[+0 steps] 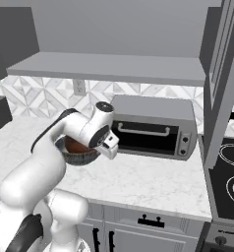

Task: Pick up the bowls on the counter and stack them on top of one another in the open cabinet. Place the smaller bowl on top of the larger bowl.

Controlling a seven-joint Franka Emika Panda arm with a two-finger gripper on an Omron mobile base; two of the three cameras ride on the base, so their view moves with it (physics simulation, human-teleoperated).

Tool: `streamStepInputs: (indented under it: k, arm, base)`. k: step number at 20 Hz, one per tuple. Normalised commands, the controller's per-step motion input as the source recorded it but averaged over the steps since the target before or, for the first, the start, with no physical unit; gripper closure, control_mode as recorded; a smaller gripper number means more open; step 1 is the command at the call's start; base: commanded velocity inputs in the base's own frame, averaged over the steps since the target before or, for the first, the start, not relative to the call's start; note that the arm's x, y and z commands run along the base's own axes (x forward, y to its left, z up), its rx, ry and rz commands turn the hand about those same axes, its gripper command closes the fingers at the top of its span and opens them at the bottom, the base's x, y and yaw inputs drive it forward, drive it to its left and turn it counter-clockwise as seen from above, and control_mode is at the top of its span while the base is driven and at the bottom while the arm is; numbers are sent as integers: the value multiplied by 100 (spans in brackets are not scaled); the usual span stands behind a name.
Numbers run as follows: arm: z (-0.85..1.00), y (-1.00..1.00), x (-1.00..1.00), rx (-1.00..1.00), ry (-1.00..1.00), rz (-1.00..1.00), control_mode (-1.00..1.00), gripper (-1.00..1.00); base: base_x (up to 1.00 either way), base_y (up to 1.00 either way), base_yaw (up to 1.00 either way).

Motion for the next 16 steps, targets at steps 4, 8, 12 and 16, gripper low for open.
streamStepInputs:
  k: [4, 8, 12, 16]
  arm:
    - [100, 0, -44, 0, -26, -5, -100, 100]
    - [100, 0, -19, 0, -25, -12, -100, 100]
    - [100, 0, 0, 3, -22, -18, -100, 100]
    - [100, 0, -2, 5, -19, -20, -100, 100]
  base:
    - [0, 0, 0]
    - [0, 0, 0]
    - [0, 0, 0]
    - [0, 0, 0]
